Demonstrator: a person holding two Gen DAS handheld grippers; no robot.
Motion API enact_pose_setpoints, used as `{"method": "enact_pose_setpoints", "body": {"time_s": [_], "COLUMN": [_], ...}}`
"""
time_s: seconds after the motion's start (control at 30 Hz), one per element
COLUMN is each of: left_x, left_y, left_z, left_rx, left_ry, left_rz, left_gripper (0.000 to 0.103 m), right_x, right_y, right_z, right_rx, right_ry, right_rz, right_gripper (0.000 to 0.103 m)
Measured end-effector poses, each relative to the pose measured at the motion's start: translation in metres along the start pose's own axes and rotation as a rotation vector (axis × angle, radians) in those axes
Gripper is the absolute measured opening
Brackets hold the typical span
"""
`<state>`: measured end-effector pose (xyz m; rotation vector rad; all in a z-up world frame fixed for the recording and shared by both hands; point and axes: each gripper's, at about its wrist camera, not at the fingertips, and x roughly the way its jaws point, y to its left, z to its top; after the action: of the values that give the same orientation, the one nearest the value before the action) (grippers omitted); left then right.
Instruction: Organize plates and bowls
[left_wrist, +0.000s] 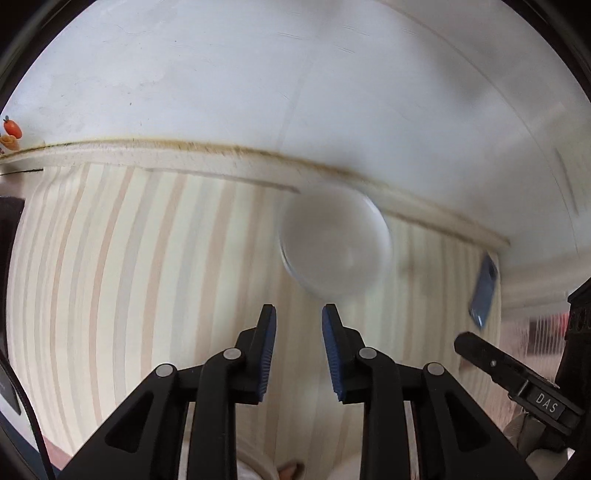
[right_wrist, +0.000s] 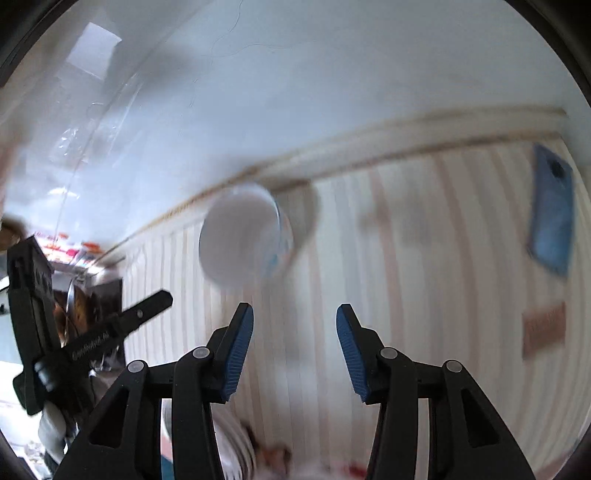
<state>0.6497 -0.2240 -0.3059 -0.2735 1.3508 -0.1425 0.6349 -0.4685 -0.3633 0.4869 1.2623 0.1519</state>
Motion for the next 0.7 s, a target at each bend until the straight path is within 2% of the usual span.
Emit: {"method": "enact_pose_setpoints", "body": {"time_s": [0.13,0.27,0.3,0.4,0.53,0.7], "left_x": [0.032,0.066,0.071,0.089,0.088,0.083], "left_y": [0.008,0.014,0.016,0.016,0.012,0.005], "left_z": [0.031,0.045,0.047,0.05,0.048,0.047], "left_rx": [-0.032,-0.03,-0.03,-0.014,0.009,0.022], "left_ry": [0.016,0.071,0.074,0.085,0.069,0.072], "left_rz": [0.011,0.007,-0.001,-0.032,-0.022,-0.021], "left_gripper": [0.023,0.023,0.023,0.021,0.019,0.019], "right_x": [0.044,0.082,0.09,0.11,0.115,0.114], "right_y": [0.011,0.011,0.012,0.015,0.023,0.026], "right_z": [0.043,0.063,0.066,0.068,0.059,0.057], "right_rx": [-0.011,-0.013,-0.014,-0.036,-0.091,-0.086], "right_ry": [0.041,0.096,0.111,0.149,0.137,0.15], "right_rz": [-0.023,-0.032,-0.024,-0.018,-0.048,-0.059], "right_gripper": [0.05,0.049,0.044,0.018,0.013,0.011]}}
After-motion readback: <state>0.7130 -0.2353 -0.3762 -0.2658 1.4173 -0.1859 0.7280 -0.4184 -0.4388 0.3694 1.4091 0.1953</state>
